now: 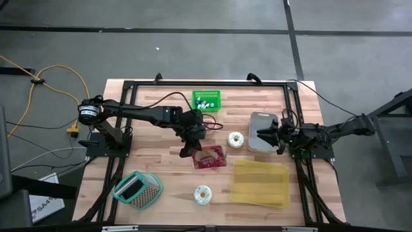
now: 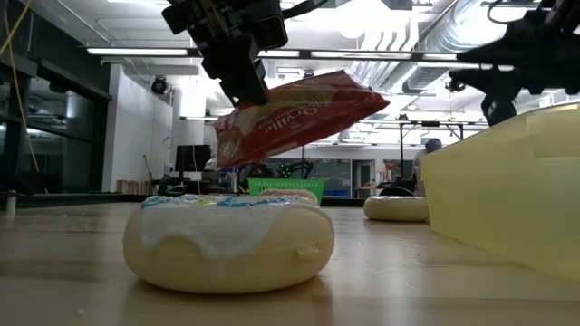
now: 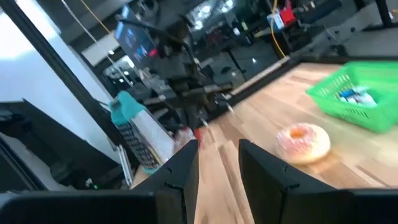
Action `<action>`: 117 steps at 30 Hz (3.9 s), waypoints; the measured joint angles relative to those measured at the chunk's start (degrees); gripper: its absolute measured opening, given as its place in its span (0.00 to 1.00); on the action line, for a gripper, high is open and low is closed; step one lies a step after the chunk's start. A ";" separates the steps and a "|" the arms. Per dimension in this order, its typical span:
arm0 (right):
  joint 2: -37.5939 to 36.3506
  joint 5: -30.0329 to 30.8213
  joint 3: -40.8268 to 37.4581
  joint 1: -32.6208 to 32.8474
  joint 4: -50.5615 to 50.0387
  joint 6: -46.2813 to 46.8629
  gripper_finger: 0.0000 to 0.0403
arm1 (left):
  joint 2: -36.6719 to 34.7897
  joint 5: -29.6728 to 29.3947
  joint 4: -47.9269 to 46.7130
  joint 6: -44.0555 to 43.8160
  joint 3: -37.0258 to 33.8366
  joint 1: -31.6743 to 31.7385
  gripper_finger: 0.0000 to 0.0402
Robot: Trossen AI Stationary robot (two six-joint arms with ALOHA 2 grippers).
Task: Pick & Place Food Item
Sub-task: Put the red popcorn bag into the yellow bin
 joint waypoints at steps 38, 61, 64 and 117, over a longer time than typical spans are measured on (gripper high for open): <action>56.02 -10.11 27.87 0.15 8.02 -5.74 0.50 | 0.04 0.07 0.02 -0.17 -0.02 0.00 0.00; 67.04 -12.67 27.87 0.13 19.58 -1.76 0.59 | 0.07 0.05 4.84 -0.13 -0.04 0.00 0.00; 66.99 -12.81 27.87 0.13 19.97 -1.75 0.59 | 0.07 0.06 5.01 -0.13 -0.04 0.00 0.00; 66.99 -12.94 27.85 0.15 19.94 -0.66 0.01 | 0.07 0.09 5.09 -1.48 -0.04 -0.02 0.29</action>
